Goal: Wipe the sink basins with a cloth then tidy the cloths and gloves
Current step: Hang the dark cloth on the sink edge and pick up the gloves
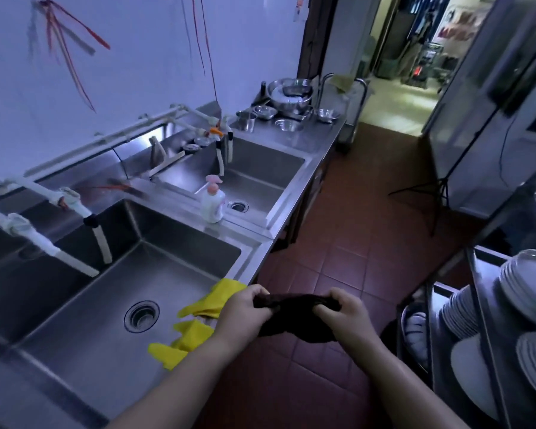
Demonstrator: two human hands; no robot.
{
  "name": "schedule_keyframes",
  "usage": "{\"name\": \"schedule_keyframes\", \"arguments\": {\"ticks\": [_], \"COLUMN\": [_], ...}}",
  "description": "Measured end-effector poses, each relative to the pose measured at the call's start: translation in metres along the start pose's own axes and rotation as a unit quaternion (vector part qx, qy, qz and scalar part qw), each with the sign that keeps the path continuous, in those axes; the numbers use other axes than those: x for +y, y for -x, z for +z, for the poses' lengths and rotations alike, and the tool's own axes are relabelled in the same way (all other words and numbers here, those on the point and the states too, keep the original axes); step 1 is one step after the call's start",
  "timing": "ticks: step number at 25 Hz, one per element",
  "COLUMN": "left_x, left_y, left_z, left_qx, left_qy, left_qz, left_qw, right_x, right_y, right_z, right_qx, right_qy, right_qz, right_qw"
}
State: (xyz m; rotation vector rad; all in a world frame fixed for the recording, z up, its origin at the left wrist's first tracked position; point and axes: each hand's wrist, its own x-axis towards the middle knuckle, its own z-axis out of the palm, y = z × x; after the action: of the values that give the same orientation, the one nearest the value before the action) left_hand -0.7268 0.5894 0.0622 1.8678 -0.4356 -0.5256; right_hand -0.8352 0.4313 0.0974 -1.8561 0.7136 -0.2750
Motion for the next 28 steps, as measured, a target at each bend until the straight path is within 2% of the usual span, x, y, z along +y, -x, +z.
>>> {"name": "schedule_keyframes", "arguments": {"ticks": [5,9,12,14,16,20,23,25,28], "left_x": [0.017,0.039,0.065,0.078,0.083,0.08,0.082,0.087,0.099], "left_y": [-0.101,-0.184,-0.243,-0.281,-0.309,-0.373,-0.434,-0.476,-0.544], "left_z": [0.035,0.07,0.095,0.109,0.115,0.118,0.112,0.107,0.094], "left_qx": [0.002,0.045,0.088,0.116,0.135,0.201,0.249,0.249,0.226], "left_qy": [-0.025,-0.042,-0.056,-0.057,-0.052,-0.034,-0.045,-0.045,-0.036], "left_qz": [-0.015,-0.034,-0.046,-0.049,-0.067,-0.107,-0.105,-0.096,-0.103], "left_qw": [1.0,0.998,0.993,0.99,0.987,0.973,0.962,0.963,0.968], "right_x": [0.019,0.029,0.028,0.025,0.017,0.003,-0.009,-0.02,-0.045], "right_y": [-0.115,-0.215,-0.293,-0.349,-0.394,-0.469,-0.527,-0.565,-0.623], "right_z": [-0.032,-0.063,-0.092,-0.11,-0.115,-0.101,-0.08,-0.066,-0.045], "right_qx": [-0.037,-0.104,-0.152,-0.185,-0.198,-0.215,-0.185,-0.172,-0.197], "right_qy": [0.005,0.01,0.109,0.194,0.226,0.195,0.185,0.157,0.028], "right_qz": [0.01,-0.012,-0.057,-0.094,-0.104,-0.081,-0.049,-0.011,0.084], "right_qw": [0.999,0.994,0.981,0.959,0.948,0.953,0.964,0.972,0.976]}}
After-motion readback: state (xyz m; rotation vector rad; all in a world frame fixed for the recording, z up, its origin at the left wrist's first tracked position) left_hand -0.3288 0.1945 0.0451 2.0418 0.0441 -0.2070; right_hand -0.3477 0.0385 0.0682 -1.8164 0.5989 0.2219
